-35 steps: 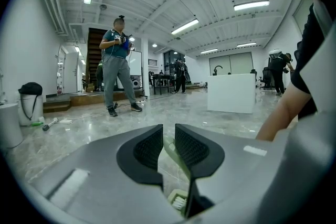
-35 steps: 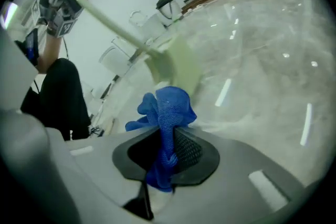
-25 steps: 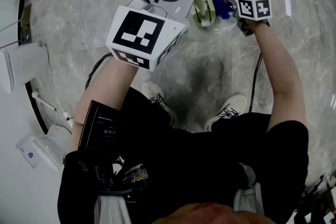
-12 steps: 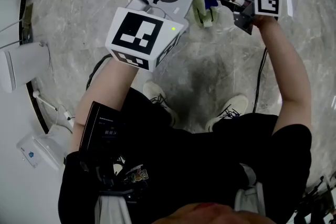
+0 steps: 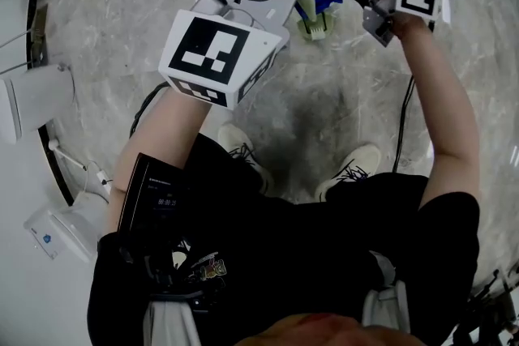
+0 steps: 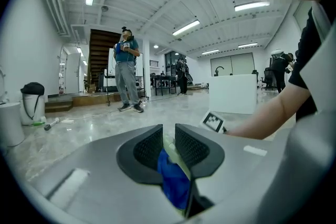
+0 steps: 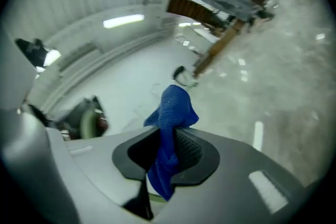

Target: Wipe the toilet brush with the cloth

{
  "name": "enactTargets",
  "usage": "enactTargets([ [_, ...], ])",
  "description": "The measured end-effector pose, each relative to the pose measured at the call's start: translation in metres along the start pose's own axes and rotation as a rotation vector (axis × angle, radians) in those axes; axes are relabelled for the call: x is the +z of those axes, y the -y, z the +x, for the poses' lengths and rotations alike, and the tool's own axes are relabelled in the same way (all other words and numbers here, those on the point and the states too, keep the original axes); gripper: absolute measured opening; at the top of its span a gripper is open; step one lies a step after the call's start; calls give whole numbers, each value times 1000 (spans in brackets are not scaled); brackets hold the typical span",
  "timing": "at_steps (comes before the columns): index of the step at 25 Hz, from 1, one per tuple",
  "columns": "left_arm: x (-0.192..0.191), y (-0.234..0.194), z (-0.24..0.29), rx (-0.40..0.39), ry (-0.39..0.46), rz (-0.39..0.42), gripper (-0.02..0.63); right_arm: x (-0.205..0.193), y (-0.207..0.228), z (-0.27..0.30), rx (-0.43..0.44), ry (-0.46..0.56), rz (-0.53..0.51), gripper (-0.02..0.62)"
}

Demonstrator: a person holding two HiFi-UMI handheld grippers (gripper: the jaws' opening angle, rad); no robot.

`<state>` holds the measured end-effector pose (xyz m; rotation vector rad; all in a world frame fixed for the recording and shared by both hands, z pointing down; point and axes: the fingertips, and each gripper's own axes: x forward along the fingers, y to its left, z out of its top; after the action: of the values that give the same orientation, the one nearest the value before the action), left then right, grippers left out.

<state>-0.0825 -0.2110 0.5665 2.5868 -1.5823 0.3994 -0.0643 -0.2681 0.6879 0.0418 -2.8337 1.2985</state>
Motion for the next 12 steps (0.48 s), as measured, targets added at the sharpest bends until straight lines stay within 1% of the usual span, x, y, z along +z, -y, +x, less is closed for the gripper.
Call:
enactTargets([
  [1, 1, -1, -1, 3, 0, -4, 78, -22, 46, 2, -202, -31, 49, 69],
  [2, 2, -1, -2, 5, 3, -3, 78, -43, 86, 2, -379, -62, 91, 69],
  [3, 3, 1, -2, 3, 5, 1, 78, -60, 114, 4, -497, -89, 121, 68],
  [4, 3, 3, -1, -1, 7, 5, 78, -70, 127, 6, -545, -101, 142, 68],
  [5, 3, 6, 0, -4, 6, 8, 78, -73, 129, 12, -531, -100, 148, 67],
  [6, 3, 9, 1, -8, 6, 9, 78, -70, 121, 20, -477, -100, 124, 68],
  [8, 2, 11, 1, -13, 6, 11, 78, -63, 95, 40, -343, -141, -8, 69],
  [9, 2, 11, 1, -13, 7, 10, 78, -62, 88, 46, -313, -172, -74, 69],
  [10, 2, 10, 0, -11, 8, 8, 78, -63, 91, 47, -334, -199, -122, 69],
  [11, 2, 9, 0, -7, 9, 6, 78, -65, 103, 40, -405, -223, -152, 69],
  [12, 2, 8, -1, -4, 10, 4, 78, -67, 122, 26, -509, -244, -170, 69],
])
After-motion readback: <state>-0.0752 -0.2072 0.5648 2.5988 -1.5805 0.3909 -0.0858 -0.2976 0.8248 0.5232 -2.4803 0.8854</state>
